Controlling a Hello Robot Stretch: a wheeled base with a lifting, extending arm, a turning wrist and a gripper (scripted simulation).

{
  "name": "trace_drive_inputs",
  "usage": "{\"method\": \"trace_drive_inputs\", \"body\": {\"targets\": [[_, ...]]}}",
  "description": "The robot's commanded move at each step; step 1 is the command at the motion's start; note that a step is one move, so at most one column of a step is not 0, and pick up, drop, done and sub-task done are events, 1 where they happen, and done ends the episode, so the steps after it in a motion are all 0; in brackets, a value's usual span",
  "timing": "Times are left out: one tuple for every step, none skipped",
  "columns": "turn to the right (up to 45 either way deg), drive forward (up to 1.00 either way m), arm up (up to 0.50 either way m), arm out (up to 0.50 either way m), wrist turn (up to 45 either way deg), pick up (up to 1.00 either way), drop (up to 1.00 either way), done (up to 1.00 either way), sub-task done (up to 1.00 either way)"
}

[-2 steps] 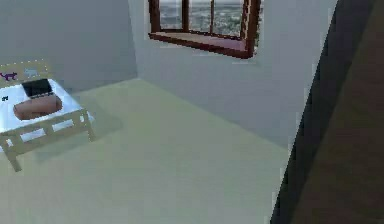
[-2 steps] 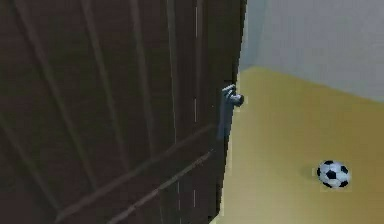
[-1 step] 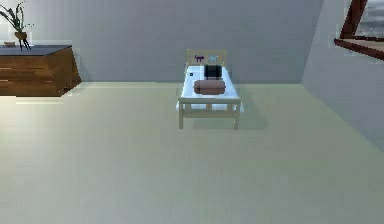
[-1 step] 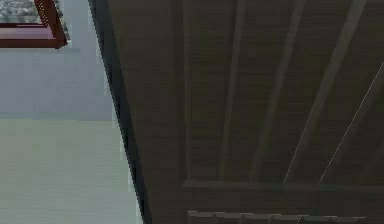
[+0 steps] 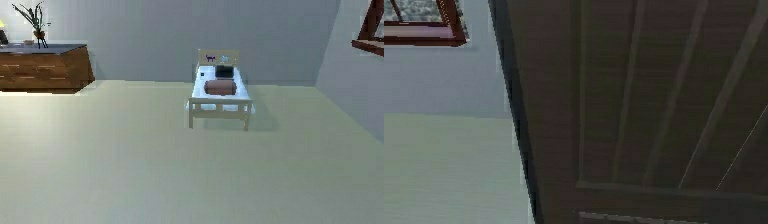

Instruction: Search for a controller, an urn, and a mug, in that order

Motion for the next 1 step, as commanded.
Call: {"method": "trace_drive_inputs", "body": {"targets": [[0.0,0.45,0.00,0.00,0.0,0.00,0.00,0.00,0.00]]}}
